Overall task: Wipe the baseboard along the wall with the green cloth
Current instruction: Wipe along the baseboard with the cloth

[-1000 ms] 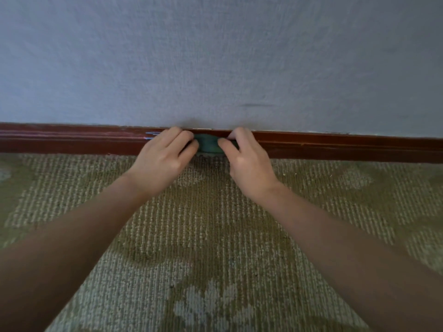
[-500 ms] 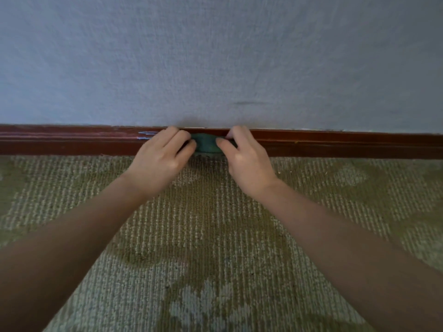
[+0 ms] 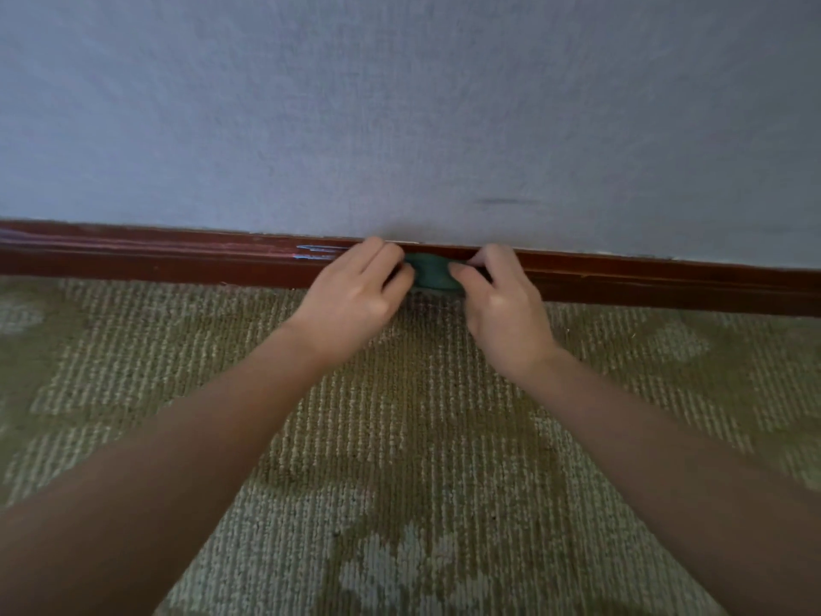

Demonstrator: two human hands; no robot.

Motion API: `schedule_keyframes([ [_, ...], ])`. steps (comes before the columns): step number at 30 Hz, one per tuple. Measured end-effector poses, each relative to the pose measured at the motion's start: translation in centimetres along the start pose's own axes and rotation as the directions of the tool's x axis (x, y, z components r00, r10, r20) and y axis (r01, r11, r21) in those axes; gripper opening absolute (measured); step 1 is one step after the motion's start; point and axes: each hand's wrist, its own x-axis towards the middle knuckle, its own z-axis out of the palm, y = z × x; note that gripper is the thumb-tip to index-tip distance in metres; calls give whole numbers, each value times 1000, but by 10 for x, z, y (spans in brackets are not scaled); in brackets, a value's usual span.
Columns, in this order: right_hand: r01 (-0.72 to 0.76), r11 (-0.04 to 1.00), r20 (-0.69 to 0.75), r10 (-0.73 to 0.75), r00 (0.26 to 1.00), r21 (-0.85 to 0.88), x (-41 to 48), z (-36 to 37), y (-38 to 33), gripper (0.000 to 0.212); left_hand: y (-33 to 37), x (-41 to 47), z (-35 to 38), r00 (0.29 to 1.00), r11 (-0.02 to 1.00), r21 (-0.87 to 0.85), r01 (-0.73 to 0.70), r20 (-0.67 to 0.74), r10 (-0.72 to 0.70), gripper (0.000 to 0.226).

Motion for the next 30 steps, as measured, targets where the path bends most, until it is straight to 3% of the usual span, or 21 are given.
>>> schedule_keyframes([
  [6,20,999,59,-18,998,-46,-2,-10,13,37,8,5,6,999,1000,-13,-1,-46,1,22],
  [12,22,999,-26,-23,999,-50,1,-3,1,33,-1,-1,3,1000,1000,-3,-23,-10,23,27],
  [20,85,991,-9,-86,996,-105,8,-2,-4,36,-6,-10,2,999,1000,-12,7,-37,-8,11],
  [26,41,994,-40,-45,998,-104,2,-3,1,32,-9,-4,2,995,994,42,-98,1,98,18],
  [30,5,999,-25,-6,1000,-49,8,2,-13,35,-14,-11,-4,998,998,0,-63,15,63,15],
])
